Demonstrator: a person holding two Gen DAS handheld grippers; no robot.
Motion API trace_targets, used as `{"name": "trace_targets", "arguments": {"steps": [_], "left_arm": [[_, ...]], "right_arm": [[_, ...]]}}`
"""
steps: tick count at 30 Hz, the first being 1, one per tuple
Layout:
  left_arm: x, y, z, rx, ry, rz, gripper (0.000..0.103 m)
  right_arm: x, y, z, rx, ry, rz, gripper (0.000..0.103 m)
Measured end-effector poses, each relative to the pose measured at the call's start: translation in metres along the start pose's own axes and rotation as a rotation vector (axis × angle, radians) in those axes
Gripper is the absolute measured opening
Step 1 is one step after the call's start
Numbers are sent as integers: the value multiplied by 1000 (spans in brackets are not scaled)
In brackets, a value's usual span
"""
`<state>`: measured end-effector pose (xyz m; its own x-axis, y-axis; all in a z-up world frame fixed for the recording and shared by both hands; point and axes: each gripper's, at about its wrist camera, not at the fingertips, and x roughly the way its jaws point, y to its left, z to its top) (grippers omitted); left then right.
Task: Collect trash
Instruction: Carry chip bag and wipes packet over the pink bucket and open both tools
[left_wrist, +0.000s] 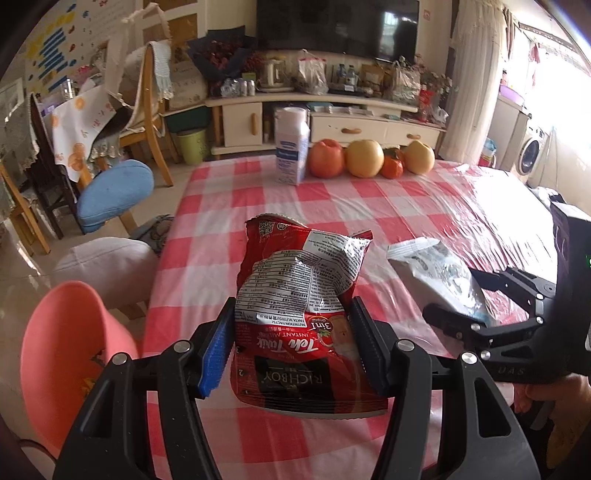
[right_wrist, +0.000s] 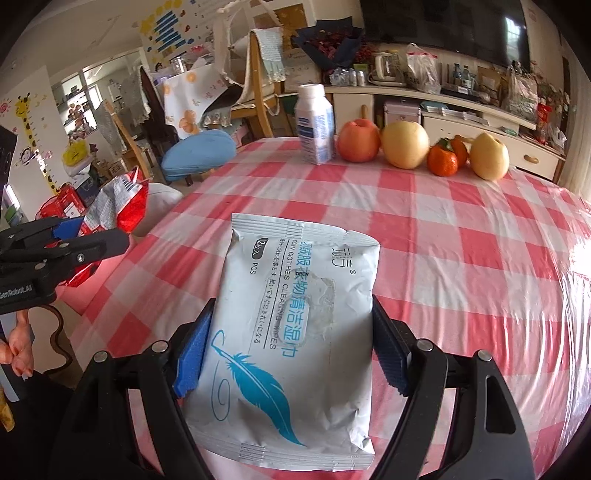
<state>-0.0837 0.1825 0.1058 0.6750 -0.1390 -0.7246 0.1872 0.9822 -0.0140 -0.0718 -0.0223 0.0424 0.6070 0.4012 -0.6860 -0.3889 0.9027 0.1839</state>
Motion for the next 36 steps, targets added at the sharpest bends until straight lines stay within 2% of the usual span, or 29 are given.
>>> {"name": "trace_targets", "arguments": {"steps": [18,23,29,36], "left_arm": [[-28,41,-6,-74,-91,85,61],[-39,60,-8,-136,-120,95,61],[-56,102,-14,-282,-171,128,61],[-73,168,-32,-521,-211,196,61]], "right_arm": [[3,59,13,-80,1,33,78],[5,77,21,-96,-6,54,78],[9,111,34,-147,-10,93,78],[19,167,55,-252,-29,147,78]]}}
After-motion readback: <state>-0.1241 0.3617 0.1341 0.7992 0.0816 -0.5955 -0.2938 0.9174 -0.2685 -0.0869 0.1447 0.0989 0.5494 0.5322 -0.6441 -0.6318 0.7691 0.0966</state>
